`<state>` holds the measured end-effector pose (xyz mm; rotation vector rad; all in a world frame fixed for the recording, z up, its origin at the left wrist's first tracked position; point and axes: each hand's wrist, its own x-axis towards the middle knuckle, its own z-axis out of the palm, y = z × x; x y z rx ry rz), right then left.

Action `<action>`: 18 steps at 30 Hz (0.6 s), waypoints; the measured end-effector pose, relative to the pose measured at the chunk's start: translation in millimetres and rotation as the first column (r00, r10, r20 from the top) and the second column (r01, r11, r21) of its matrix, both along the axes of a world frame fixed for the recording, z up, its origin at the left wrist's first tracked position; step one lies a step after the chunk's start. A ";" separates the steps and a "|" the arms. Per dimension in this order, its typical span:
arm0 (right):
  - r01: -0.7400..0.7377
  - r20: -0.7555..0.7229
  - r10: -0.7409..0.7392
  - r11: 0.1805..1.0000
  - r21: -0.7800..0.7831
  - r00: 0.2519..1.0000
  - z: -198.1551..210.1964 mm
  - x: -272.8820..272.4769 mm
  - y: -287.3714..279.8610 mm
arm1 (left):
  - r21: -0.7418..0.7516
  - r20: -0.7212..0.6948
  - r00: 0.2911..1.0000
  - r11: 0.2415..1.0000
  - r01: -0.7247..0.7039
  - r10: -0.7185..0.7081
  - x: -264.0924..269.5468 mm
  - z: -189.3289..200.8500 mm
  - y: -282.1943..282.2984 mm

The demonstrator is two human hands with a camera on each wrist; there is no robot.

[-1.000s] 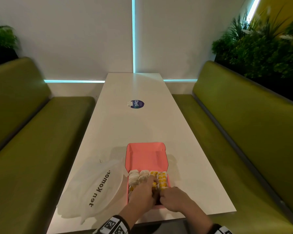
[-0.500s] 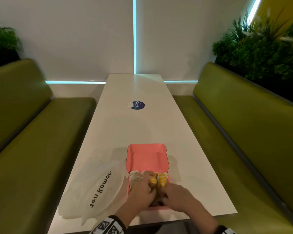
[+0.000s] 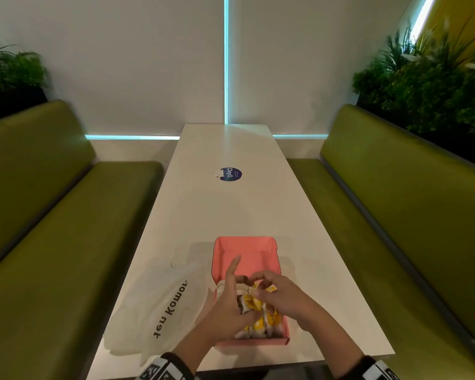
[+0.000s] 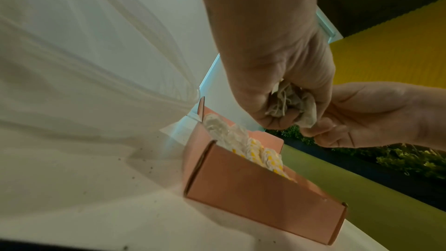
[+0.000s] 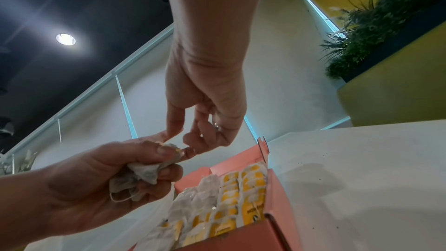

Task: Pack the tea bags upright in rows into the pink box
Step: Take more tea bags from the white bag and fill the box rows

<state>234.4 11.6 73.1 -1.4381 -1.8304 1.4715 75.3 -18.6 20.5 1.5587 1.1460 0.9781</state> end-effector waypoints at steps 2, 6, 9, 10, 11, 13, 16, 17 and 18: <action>-0.072 0.057 0.072 0.997 -0.001 0.996 0.8 -0.5 0.1 | 0.032 -0.019 0.998 0.998 -0.055 0.056 -3.1 -3.4 -1.1; -0.102 0.101 0.097 0.994 0.046 0.990 -2.9 -3.1 -0.4 | 0.062 -0.059 0.996 0.996 -0.063 0.067 -6.1 -3.8 -0.7; 0.001 -0.011 0.000 0.998 0.070 1.000 -2.6 -3.3 1.4 | 0.006 -0.007 0.999 0.999 -0.039 0.039 -8.4 -2.5 0.0; 0.050 -0.060 -0.046 0.996 0.077 0.997 -0.8 -3.2 1.8 | -0.021 0.002 0.999 0.999 -0.035 0.035 -9.7 -3.9 0.2; 0.099 -0.097 -0.090 0.991 0.088 0.991 1.3 -3.3 2.4 | -0.044 0.008 0.999 0.998 -0.038 0.039 -10.3 -4.4 0.1; 0.169 -0.141 -0.153 0.980 0.109 0.978 5.1 -2.8 4.3 | -0.072 0.010 0.999 0.996 -0.044 0.045 -9.8 -3.5 -0.6; 0.113 -0.108 -0.101 0.987 0.116 0.989 10.6 -1.6 5.5 | -0.085 0.027 0.998 0.995 -0.056 0.058 -8.8 -3.2 -1.0; 0.051 -0.067 -0.044 0.993 0.106 0.997 11.5 -2.0 4.7 | -0.081 0.041 0.996 0.994 -0.070 0.073 -8.6 -3.8 -1.0; -0.004 -0.022 0.006 0.995 0.098 1.000 11.5 -2.7 4.2 | -0.070 0.048 0.995 0.994 -0.084 0.087 -8.4 -4.6 -0.8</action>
